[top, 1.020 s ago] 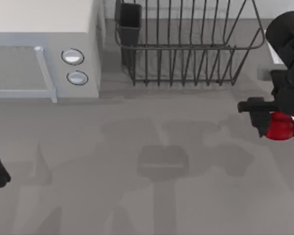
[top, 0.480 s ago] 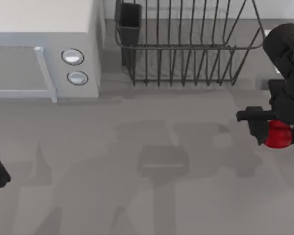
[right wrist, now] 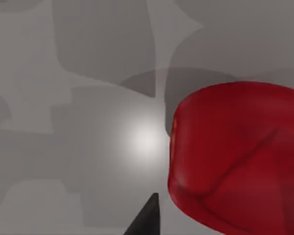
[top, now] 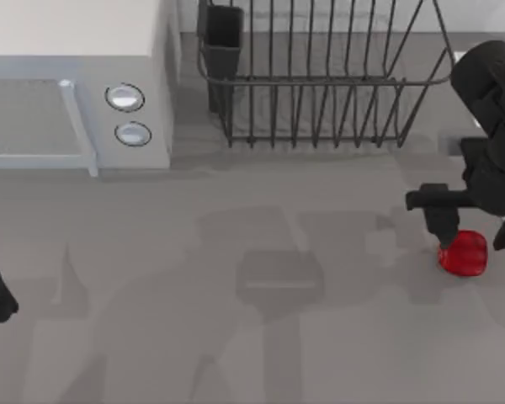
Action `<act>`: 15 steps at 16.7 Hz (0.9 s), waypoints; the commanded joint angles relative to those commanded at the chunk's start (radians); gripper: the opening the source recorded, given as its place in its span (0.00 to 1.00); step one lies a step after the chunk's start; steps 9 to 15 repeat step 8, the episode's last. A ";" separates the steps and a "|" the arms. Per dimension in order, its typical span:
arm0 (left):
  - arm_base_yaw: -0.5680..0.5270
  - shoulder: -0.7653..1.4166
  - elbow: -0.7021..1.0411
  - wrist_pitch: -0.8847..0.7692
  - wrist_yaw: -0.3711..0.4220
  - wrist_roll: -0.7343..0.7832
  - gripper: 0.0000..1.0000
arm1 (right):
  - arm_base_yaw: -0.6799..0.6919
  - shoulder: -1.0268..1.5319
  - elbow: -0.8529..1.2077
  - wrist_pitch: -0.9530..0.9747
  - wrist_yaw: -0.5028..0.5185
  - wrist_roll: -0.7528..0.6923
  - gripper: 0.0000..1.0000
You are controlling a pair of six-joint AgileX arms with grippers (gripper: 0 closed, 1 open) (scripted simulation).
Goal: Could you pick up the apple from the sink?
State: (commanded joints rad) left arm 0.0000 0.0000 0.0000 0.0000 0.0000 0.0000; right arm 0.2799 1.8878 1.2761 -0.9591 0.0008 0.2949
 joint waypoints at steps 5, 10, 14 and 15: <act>0.000 0.000 0.000 0.000 0.000 0.000 1.00 | 0.000 0.000 0.000 0.000 0.000 0.000 1.00; 0.000 0.000 0.000 0.000 0.000 0.000 1.00 | 0.000 0.000 0.000 0.000 0.000 0.000 1.00; 0.000 0.000 0.000 0.000 0.000 0.000 1.00 | 0.000 0.000 0.000 0.000 0.000 0.000 1.00; 0.000 0.000 0.000 0.000 0.000 0.000 1.00 | 0.000 0.000 0.000 0.000 0.000 0.000 1.00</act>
